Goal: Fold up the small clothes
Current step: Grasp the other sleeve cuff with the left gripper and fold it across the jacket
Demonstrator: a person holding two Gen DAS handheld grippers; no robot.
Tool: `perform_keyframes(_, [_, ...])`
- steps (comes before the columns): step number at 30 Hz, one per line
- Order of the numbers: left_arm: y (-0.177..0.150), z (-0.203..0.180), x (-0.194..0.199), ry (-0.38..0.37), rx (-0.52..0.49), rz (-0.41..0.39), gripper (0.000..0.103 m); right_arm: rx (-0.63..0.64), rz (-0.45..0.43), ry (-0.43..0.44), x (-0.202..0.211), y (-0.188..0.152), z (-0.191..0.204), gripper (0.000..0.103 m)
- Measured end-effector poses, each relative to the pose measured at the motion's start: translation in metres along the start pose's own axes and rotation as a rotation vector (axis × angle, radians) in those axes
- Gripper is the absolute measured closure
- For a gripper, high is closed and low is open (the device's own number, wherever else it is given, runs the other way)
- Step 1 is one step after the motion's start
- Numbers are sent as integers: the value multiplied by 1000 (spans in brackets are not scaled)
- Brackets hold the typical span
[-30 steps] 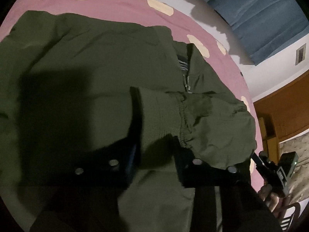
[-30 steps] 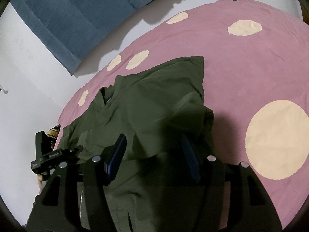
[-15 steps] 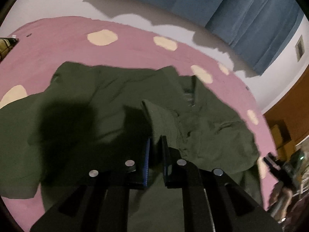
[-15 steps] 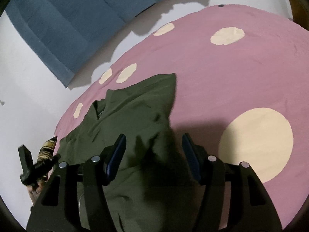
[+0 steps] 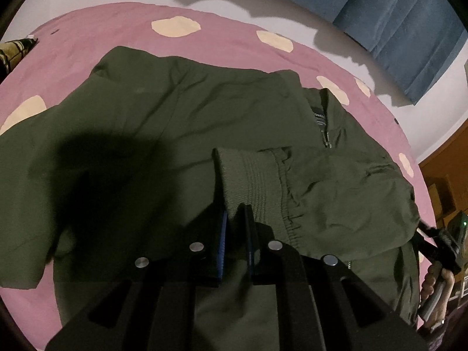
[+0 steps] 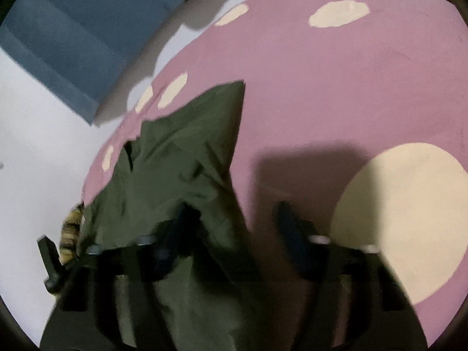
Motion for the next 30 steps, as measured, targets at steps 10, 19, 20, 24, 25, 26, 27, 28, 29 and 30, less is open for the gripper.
perform_keyframes(10, [-1,2,-2,-6,7,3,91,20,54,-18,-6,-5,-1,88])
perform_keyframes(19, [-7,20,59,-52,27,-100,63,87,-111,-21,48,-1,46,51])
perform_keyframes(20, [-11,30,70,-48,48,-119,51,100,-115,-10,48,-3,54,49])
perform_keyframes(24, [-27,82,109,-12,132,-159,47,138,-102,43,45,-15,82,44])
perform_keyframes(25, [-32,96,118,0,156,-166,45,143,-91,60,42,-19,90,43])
perform_keyframes(26, [-39,118,129,17,196,-180,41,150,-79,71,38,-23,97,43])
perform_keyframes(27, [-44,134,137,30,228,-191,40,161,-66,78,34,-28,103,42])
perform_keyframes(28, [-52,157,148,47,282,-204,40,177,-50,83,29,-34,110,42])
perform_keyframes(29, [-58,174,154,56,323,-210,40,187,-39,85,25,-39,115,42])
perform_keyframes(30, [-64,190,160,60,370,-216,40,192,-25,92,20,-44,121,42])
Point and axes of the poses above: each gripper's, at about its wrist camera, not at the fingertips, and x roughly against the way its jaws point, z to its left, y to its top, the point moved 6 cm from there along -x, roughly the way its jaws point
